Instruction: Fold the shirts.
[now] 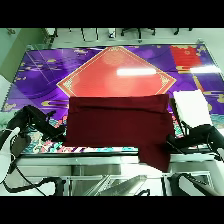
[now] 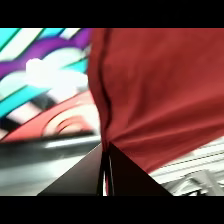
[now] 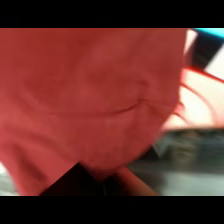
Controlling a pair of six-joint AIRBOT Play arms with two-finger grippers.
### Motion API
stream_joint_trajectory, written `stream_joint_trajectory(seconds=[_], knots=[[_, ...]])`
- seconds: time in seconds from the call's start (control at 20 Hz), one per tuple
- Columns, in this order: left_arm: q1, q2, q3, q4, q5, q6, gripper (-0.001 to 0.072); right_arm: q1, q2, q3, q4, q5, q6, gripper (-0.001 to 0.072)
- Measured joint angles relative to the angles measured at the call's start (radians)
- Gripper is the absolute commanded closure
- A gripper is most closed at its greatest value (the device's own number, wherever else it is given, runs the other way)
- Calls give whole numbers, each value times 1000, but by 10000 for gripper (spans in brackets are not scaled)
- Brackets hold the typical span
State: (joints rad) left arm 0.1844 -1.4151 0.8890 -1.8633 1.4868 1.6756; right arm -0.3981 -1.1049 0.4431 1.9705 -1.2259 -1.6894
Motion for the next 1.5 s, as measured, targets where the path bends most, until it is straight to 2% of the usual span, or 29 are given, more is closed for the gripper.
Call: stream_joint_trajectory(seconds=[0.1,0.2,0.45,0.65,1.0,1.05,1.1,1.15,1.25,1.3,1.35,1.5], knots=[[0,27,-21,53,11,-19,695,0,44,3,-74,-5,48,687],[-4,53,-11,75,11,-31,695,1,76,35,-80,-4,66,687],[-77,37,188,56,-51,-44,695,3,66,238,104,71,-24,687],[-135,-88,415,47,-78,-71,695,32,-60,408,209,142,-70,686],[-161,-366,711,41,-87,-109,694,122,-377,597,264,287,-113,666],[-166,-401,747,38,-81,-111,665,134,-412,622,266,296,-115,442],[-171,-435,783,37,-64,-113,379,143,-441,646,268,302,-116,235],[-175,-465,818,37,-47,-113,12,147,-460,669,267,301,-119,181],[-179,-513,880,34,-6,-123,10,143,-481,726,241,259,-119,152],[-180,-531,910,34,13,-124,10,133,-485,756,214,226,-119,41],[-182,-545,940,32,38,-127,10,116,-488,783,185,188,-119,12],[-173,-568,1021,31,109,-135,11,64,-503,826,135,54,-119,12]])
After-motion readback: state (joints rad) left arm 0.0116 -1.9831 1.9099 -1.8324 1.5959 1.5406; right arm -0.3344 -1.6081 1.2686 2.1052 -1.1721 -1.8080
